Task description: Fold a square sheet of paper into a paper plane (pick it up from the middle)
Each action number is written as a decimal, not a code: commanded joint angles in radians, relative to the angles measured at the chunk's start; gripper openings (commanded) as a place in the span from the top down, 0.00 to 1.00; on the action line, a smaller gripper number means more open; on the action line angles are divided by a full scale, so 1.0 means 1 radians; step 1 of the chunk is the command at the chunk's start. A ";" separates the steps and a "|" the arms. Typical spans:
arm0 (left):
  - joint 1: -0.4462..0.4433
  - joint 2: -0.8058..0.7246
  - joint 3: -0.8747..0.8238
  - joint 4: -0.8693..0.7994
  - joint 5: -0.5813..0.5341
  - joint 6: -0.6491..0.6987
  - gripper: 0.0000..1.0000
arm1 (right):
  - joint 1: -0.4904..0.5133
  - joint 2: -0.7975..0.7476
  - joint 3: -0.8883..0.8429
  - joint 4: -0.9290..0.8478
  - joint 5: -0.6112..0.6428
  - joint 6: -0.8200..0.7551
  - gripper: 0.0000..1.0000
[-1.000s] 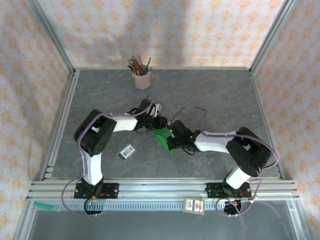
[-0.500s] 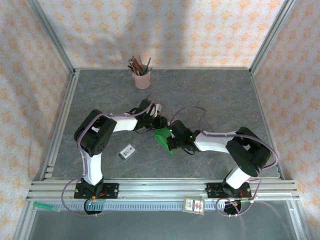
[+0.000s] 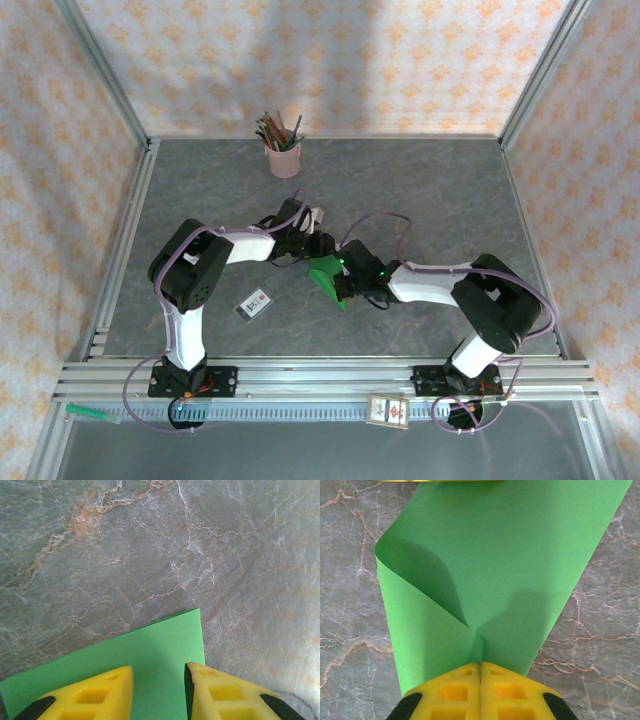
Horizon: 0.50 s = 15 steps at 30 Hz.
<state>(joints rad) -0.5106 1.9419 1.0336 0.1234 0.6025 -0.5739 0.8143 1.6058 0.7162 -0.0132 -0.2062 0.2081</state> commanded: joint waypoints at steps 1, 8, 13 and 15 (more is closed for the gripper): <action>-0.004 0.071 -0.009 -0.099 -0.027 0.021 0.67 | -0.008 0.034 -0.002 -0.027 0.031 -0.006 0.96; -0.008 0.075 -0.010 -0.097 -0.026 0.020 0.66 | -0.009 0.034 0.026 -0.031 0.025 -0.016 0.96; -0.007 0.075 -0.011 -0.096 -0.026 0.022 0.66 | -0.010 0.039 0.033 -0.037 0.028 -0.020 0.96; -0.009 0.075 -0.012 -0.097 -0.026 0.020 0.67 | -0.010 0.037 0.030 -0.039 0.029 -0.021 0.96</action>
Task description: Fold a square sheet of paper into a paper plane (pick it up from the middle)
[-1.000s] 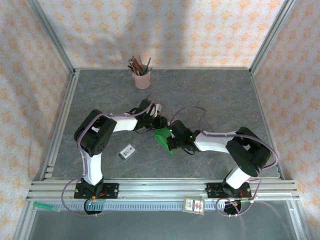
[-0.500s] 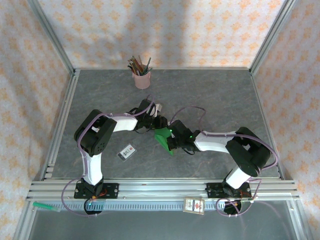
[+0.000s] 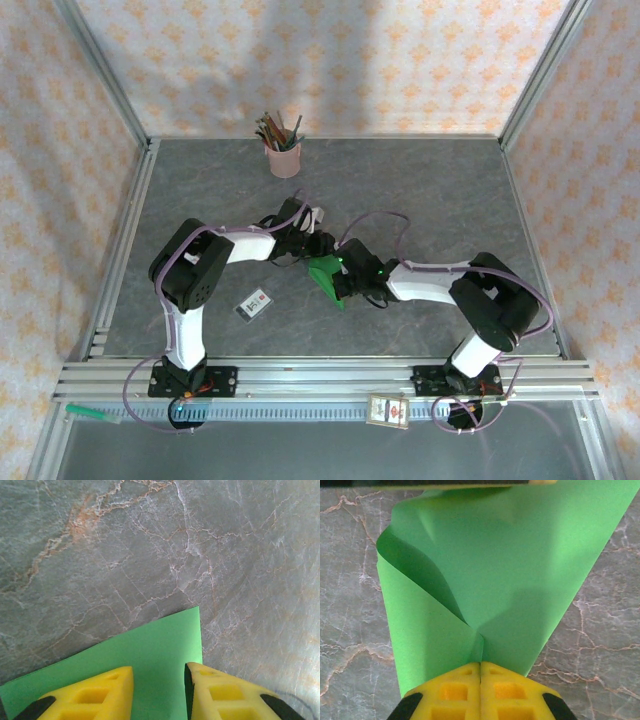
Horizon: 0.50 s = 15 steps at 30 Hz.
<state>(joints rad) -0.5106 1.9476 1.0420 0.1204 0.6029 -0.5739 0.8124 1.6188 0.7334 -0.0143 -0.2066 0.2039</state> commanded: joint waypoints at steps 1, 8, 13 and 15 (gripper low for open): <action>-0.009 0.070 -0.019 -0.094 -0.026 0.022 0.67 | -0.007 0.021 0.009 -0.038 0.030 -0.014 0.96; -0.006 0.062 0.004 -0.121 -0.032 0.033 0.67 | -0.007 0.015 -0.021 -0.035 0.029 -0.005 0.96; 0.010 0.049 0.067 -0.160 -0.037 0.042 0.65 | -0.009 0.010 -0.034 -0.024 0.029 0.002 0.96; 0.015 0.036 0.097 -0.176 -0.040 0.042 0.64 | -0.010 0.015 -0.034 -0.020 0.027 0.005 0.97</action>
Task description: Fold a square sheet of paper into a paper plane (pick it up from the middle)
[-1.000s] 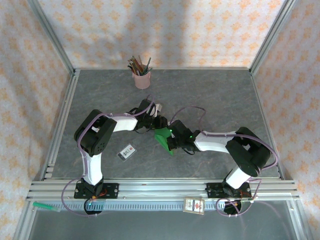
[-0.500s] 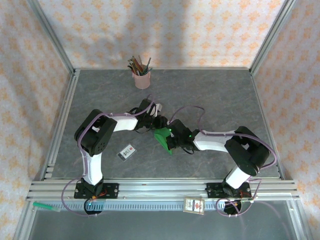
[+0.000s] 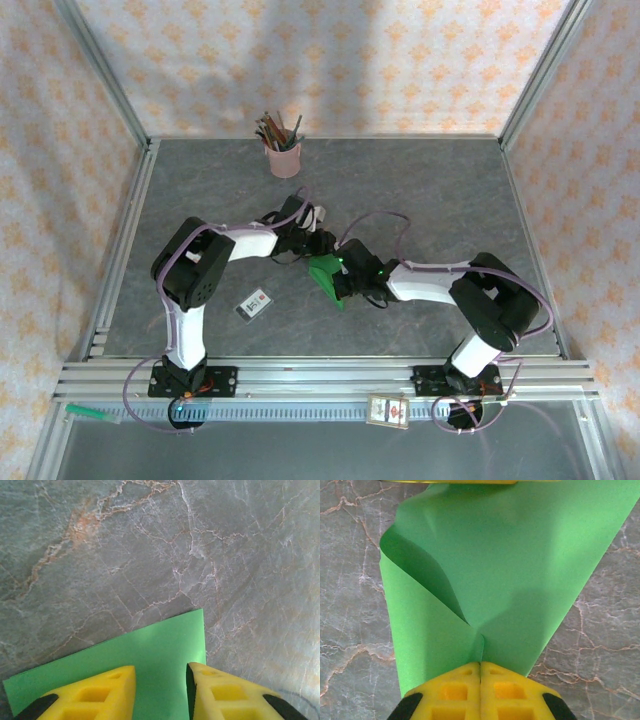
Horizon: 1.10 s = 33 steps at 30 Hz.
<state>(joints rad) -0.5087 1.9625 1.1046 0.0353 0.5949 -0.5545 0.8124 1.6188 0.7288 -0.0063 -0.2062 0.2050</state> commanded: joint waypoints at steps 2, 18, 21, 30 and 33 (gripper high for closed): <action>0.023 0.005 0.064 -0.102 -0.032 0.018 0.63 | -0.013 0.016 -0.032 -0.022 0.023 0.007 0.97; 0.068 -0.434 -0.319 0.055 -0.095 -0.185 0.71 | -0.054 0.060 -0.021 0.032 -0.043 0.041 0.99; 0.049 -0.533 -0.447 0.132 -0.096 -0.265 0.74 | -0.059 0.087 0.008 0.038 -0.055 0.052 0.99; -0.124 -0.604 -0.665 0.399 -0.127 -0.485 0.92 | -0.062 0.174 0.084 0.020 -0.059 0.071 0.99; -0.162 -0.573 -0.712 0.535 -0.135 -0.552 0.96 | -0.063 0.179 0.086 0.019 -0.058 0.076 0.99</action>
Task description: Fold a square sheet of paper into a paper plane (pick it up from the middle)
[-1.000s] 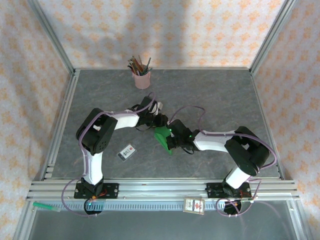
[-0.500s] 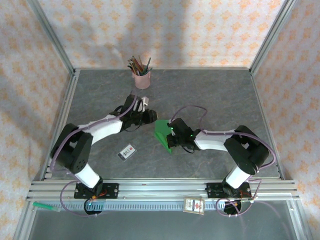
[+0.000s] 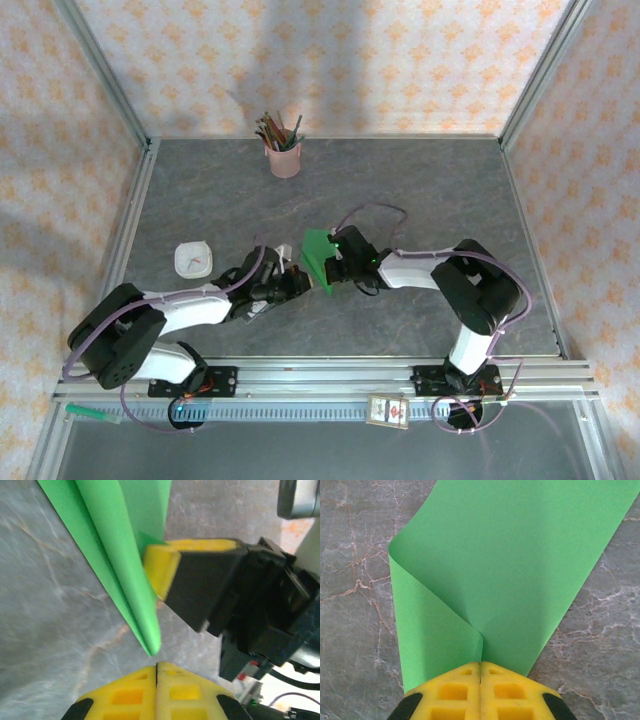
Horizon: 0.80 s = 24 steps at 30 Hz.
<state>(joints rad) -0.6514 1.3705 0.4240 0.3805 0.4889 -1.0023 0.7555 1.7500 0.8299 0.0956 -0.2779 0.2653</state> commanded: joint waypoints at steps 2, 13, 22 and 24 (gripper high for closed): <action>-0.035 0.046 -0.036 0.236 -0.027 -0.119 0.98 | -0.005 0.048 -0.016 -0.084 0.013 0.017 0.99; -0.062 0.188 -0.008 0.343 -0.002 -0.144 1.00 | -0.007 0.042 -0.014 -0.096 0.022 0.014 0.99; -0.071 0.264 0.019 0.386 0.020 -0.155 1.00 | -0.007 0.044 -0.015 -0.099 0.025 0.014 0.99; -0.071 0.279 0.026 0.394 0.022 -0.156 1.00 | -0.007 0.043 -0.014 -0.101 0.026 0.013 0.99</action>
<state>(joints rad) -0.7147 1.6291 0.4252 0.7174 0.4973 -1.1492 0.7555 1.7515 0.8307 0.0956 -0.2779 0.2733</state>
